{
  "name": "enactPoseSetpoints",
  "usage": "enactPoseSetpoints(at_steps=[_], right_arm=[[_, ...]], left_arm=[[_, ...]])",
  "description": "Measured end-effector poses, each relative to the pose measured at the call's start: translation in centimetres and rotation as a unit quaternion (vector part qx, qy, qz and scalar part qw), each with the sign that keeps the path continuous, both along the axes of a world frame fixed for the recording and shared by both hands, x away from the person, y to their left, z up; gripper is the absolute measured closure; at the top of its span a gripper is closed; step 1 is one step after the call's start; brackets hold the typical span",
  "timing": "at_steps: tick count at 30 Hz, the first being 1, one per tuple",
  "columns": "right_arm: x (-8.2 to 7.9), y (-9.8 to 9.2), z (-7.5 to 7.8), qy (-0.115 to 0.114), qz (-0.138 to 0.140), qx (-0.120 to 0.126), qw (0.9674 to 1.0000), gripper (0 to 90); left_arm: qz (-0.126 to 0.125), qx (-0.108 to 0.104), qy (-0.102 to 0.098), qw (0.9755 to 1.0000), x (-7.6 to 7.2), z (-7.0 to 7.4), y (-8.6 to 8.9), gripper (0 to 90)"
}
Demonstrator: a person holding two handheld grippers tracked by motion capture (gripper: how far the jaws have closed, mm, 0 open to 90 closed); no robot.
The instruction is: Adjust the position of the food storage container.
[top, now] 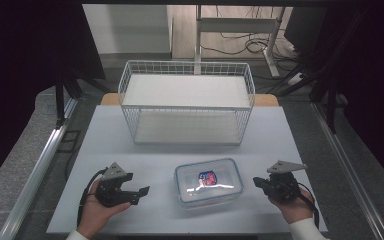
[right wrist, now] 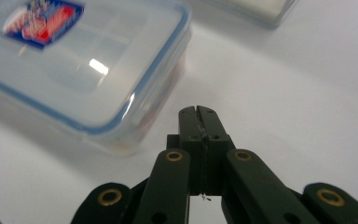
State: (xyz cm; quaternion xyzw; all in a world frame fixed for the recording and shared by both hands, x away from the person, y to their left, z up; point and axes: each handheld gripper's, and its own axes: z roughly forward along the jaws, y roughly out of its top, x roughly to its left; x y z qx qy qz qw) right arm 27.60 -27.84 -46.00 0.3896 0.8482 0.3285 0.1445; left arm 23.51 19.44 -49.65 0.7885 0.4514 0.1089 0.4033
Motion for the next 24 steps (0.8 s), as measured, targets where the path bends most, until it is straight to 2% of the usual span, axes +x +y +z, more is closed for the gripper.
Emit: enactPoseSetpoints(at_steps=[1,5,11,20,21,24], right_arm=[[0.0,0.2,-0.3,0.008,0.005,-0.008,0.9999,88.9],[0.1,0.6,-0.8,0.018,0.013,-0.014,0.9997,88.9],[0.1,1.1,-1.3,0.034,0.025,-0.017,0.9990,88.9],[-0.2,2.5,-1.7,0.040,0.051,-0.033,0.9974,88.9],[-0.3,2.8,-1.9,0.039,0.055,-0.043,0.9968,88.9],[-0.4,3.1,-2.0,0.042,0.056,-0.041,0.9967,88.9]], left_arm=[[0.002,0.000,0.002,1.0000,0.0,0.0,0.1,20.3],[0.004,0.001,0.004,1.0000,0.1,-0.1,0.2,20.3],[0.008,-0.001,0.002,1.0000,0.1,0.0,0.3,20.3],[0.014,-0.005,0.002,0.9999,0.1,0.1,0.7,20.3],[0.014,-0.004,0.001,0.9999,0.2,0.1,0.7,20.4],[0.017,-0.006,0.001,0.9998,0.2,0.1,0.7,20.4]])
